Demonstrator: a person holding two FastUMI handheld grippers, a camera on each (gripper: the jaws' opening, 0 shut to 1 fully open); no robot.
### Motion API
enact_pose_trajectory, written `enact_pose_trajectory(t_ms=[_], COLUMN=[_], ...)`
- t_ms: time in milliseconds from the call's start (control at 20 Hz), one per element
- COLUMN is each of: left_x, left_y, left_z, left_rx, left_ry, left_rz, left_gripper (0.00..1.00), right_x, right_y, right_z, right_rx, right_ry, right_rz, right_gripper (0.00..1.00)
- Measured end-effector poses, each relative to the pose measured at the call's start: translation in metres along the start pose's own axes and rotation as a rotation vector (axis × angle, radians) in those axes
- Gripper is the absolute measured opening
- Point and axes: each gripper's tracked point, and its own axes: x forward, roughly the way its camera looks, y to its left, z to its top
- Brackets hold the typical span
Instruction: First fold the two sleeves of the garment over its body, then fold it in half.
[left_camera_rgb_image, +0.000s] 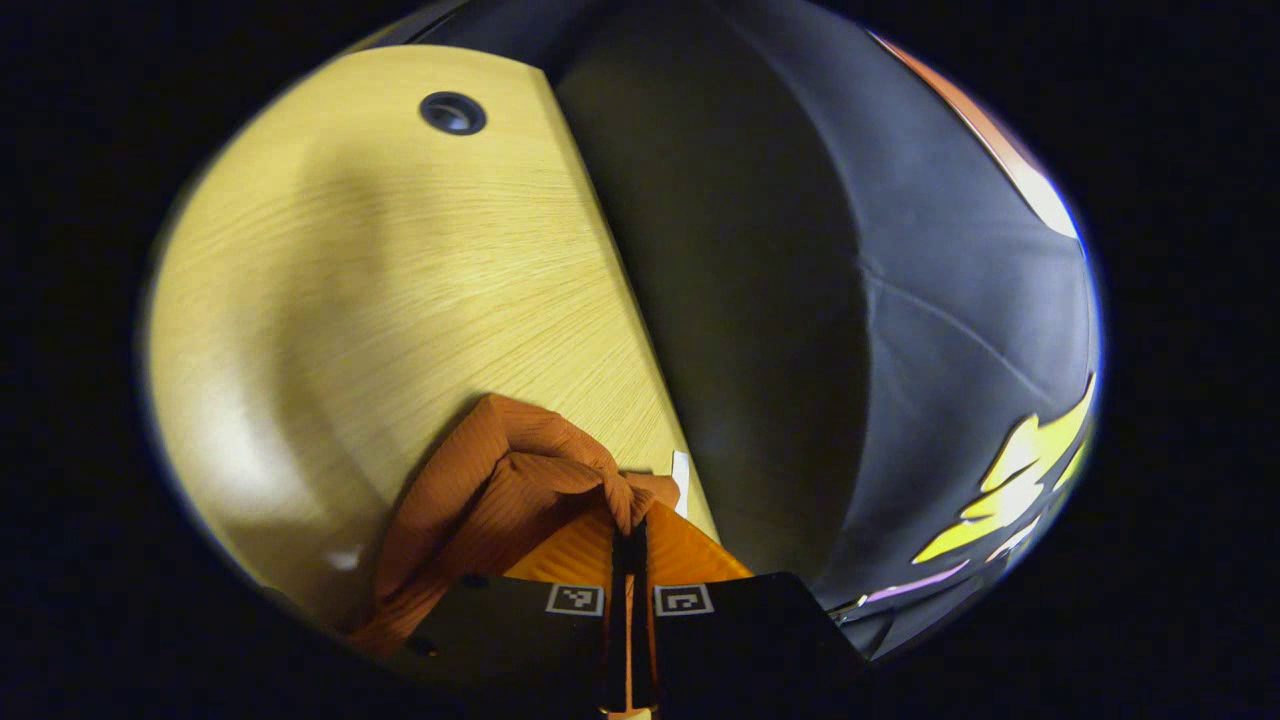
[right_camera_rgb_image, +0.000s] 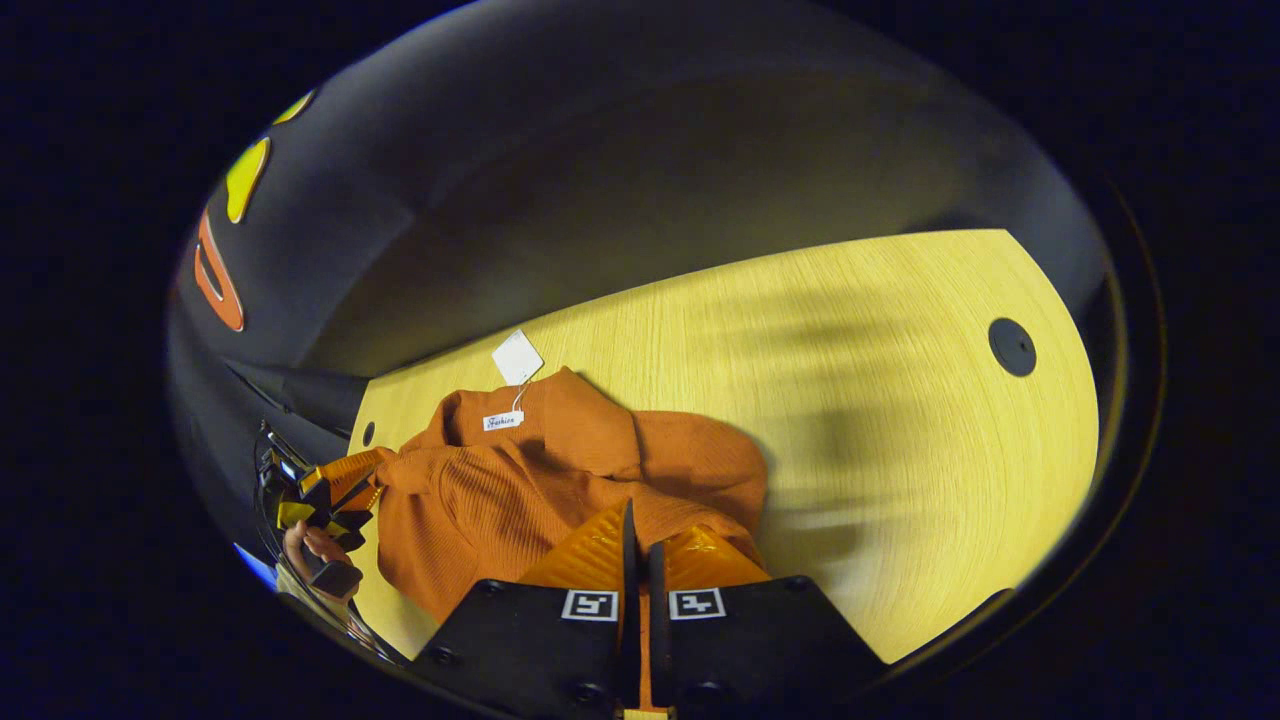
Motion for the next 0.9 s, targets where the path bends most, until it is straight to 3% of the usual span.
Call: enact_pose_trajectory(t_ms=[100, 350, 650, 700, 750, 900], left_x=[0.0, -0.01, -0.016, -0.017, -0.014, -0.019], left_y=[0.001, 0.0, -0.029, -0.033, -0.027, -0.032], left_z=[-0.001, 0.004, -0.005, -0.006, -0.004, 0.0], left_rx=[-0.081, -0.282, -0.271, -0.264, -0.265, -0.328], left_ry=[-0.04, -0.133, -0.16, -0.164, -0.17, -0.2], left_rz=[-0.024, -0.068, -0.1, -0.1, -0.099, -0.123], left_gripper=[0.05, 0.06, 0.1, 0.0, 0.1, 0.11], right_x=[-0.002, -0.004, -0.024, -0.025, -0.029, -0.031], right_y=[0.006, -0.013, -0.032, -0.038, -0.045, -0.047], right_z=[0.01, 0.013, 0.023, 0.022, 0.021, 0.02], right_rx=[0.098, 0.551, 0.841, 0.891, 0.947, 1.099], right_ry=[-0.03, -0.118, -0.308, -0.34, -0.379, -0.419], right_rz=[0.056, 0.124, 0.189, 0.181, 0.18, 0.211], right_gripper=[0.04, 0.04, 0.07, 0.09, 0.09, 0.09])
